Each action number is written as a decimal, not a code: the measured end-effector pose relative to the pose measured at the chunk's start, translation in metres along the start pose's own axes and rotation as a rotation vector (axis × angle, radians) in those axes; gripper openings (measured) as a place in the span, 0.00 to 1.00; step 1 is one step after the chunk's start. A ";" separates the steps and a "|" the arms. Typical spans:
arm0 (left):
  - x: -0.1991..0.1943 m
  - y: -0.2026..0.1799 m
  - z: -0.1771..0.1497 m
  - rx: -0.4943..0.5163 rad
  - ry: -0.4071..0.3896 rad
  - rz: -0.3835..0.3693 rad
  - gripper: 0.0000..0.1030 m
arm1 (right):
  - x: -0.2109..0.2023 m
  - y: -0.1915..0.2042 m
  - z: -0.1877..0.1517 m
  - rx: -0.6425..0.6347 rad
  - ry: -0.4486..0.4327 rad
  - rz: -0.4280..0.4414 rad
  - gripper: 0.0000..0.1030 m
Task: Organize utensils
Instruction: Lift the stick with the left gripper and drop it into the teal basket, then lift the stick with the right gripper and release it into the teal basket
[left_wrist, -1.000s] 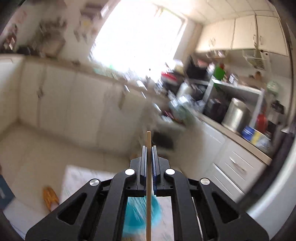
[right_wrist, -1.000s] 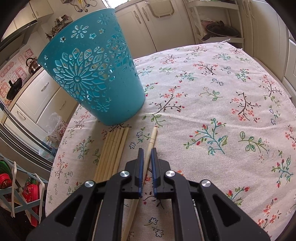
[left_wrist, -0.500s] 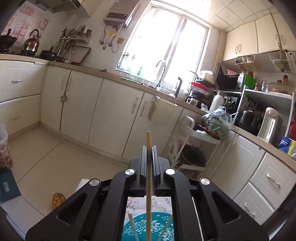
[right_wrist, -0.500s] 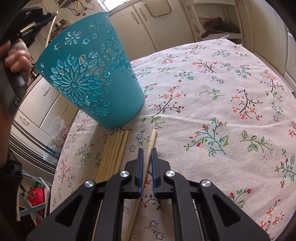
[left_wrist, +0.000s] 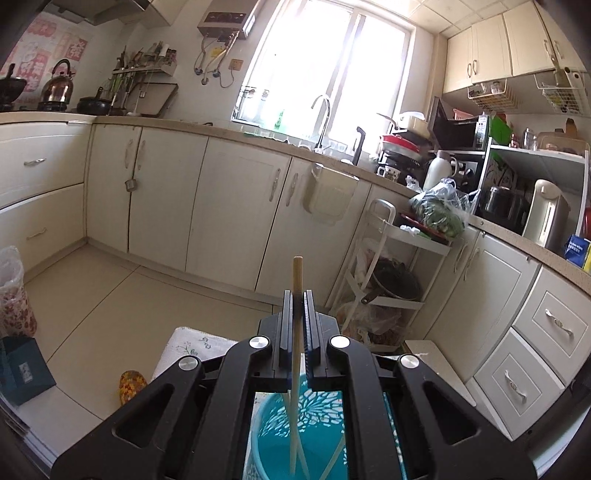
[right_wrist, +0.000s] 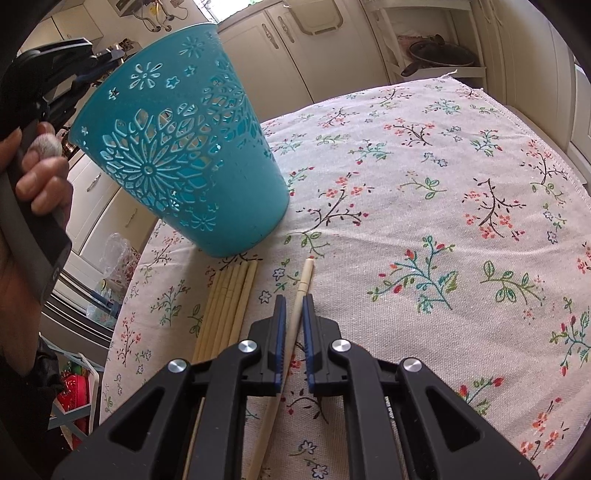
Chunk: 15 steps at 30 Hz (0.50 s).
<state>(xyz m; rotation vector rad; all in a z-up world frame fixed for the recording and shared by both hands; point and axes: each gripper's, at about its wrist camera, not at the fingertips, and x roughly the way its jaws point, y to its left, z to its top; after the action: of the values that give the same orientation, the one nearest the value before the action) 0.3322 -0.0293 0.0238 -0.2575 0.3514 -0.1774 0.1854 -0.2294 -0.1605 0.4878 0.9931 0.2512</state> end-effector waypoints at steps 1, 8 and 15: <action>0.000 -0.001 -0.002 0.014 0.012 -0.005 0.04 | 0.000 0.000 0.000 -0.001 0.000 0.000 0.09; -0.014 -0.002 -0.006 0.059 0.053 -0.019 0.09 | 0.001 0.005 -0.001 -0.022 0.001 0.000 0.15; -0.074 0.033 -0.006 0.006 -0.032 0.055 0.51 | 0.003 0.026 -0.006 -0.165 0.008 -0.121 0.10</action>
<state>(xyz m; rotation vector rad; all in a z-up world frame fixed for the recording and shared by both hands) 0.2660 0.0164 0.0331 -0.2447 0.3255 -0.1202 0.1820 -0.2037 -0.1523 0.2755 0.9963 0.2250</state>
